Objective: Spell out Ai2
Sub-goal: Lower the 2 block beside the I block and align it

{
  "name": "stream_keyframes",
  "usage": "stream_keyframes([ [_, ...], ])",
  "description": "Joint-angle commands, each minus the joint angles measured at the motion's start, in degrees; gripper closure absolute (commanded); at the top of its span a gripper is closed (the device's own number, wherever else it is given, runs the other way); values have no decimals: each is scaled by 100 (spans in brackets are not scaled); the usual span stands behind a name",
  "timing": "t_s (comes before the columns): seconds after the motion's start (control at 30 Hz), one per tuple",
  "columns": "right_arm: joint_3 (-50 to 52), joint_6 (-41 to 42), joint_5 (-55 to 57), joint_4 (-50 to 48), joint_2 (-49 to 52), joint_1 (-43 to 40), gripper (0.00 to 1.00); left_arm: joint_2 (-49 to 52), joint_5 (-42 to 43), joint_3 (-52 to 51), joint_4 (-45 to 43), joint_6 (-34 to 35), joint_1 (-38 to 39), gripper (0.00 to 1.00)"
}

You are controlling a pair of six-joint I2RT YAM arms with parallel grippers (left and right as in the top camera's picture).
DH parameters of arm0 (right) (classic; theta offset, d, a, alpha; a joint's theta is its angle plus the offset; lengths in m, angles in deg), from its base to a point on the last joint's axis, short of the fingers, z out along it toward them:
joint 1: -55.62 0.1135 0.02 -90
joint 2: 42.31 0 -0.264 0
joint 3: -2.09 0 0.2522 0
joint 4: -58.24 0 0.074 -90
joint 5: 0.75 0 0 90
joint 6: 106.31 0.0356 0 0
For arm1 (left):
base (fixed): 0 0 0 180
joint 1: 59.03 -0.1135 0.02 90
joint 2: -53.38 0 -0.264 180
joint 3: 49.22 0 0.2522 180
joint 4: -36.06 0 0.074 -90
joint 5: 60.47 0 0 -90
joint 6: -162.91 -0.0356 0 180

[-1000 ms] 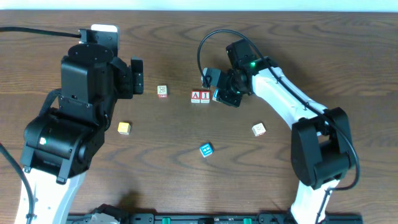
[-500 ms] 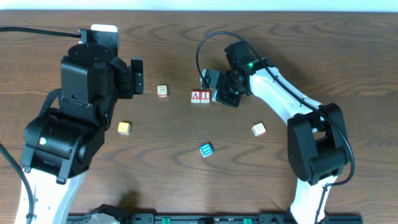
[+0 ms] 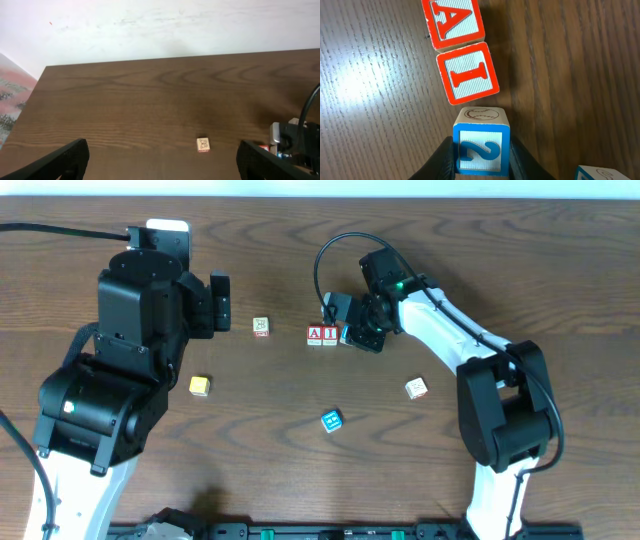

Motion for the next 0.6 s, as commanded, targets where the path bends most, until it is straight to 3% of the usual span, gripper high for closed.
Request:
stream_keyframes([
  [0.0, -79, -68, -28, -22, 103, 44, 97, 20, -81, -20, -46, -61, -17, 5],
  [0.17, -79, -70, -26, -33, 107, 48, 77, 20, -81, -20, -52, -61, -17, 5],
  [0.47, -79, -70, -28, -31, 107, 76, 77, 20, -81, -20, -96, -63, -17, 5],
  [0.57, -79, -74, -26, -33, 107, 98, 83, 20, -81, -20, -109, -63, -17, 5],
])
